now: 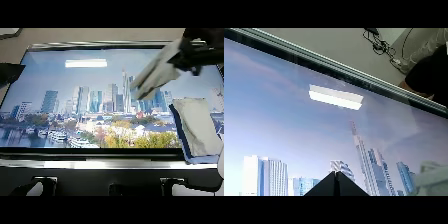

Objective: Fold the shirts.

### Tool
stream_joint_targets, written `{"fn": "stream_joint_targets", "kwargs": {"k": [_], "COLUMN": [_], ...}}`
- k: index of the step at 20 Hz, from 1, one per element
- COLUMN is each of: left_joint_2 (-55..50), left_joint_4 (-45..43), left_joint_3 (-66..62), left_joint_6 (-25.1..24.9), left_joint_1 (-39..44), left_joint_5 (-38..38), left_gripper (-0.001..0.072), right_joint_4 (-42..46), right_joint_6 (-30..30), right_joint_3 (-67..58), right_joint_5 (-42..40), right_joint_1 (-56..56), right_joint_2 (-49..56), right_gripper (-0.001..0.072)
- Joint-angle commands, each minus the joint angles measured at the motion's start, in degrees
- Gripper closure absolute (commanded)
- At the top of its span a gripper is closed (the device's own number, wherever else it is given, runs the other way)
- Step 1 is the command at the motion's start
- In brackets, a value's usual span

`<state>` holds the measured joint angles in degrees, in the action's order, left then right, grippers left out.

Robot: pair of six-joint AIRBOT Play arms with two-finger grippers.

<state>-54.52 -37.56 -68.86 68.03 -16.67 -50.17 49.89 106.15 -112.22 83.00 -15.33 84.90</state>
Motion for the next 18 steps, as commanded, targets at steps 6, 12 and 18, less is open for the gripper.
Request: {"fn": "stream_joint_targets", "kwargs": {"k": [6,12,18], "left_joint_2": [0.00,0.00,0.00], "left_joint_4": [0.00,0.00,0.00], "left_joint_3": [0.02,0.02,0.02], "left_joint_6": [-0.11,-0.74,-0.74], "left_joint_1": [-0.04,-0.04,-0.04], "left_joint_5": [-0.04,-0.72,-0.87], "left_gripper": [0.0668,0.0668,0.0668], "right_joint_4": [5.44,13.18,22.75], "right_joint_6": [2.58,4.57,2.99], "right_joint_3": [-3.28,-3.08,13.51], "right_joint_5": [11.47,23.12,23.08], "right_joint_1": [-25.14,-37.05,-36.54], "right_joint_2": [-2.32,-5.81,-10.75], "right_gripper": [0.0670,0.0669,0.0669]}}
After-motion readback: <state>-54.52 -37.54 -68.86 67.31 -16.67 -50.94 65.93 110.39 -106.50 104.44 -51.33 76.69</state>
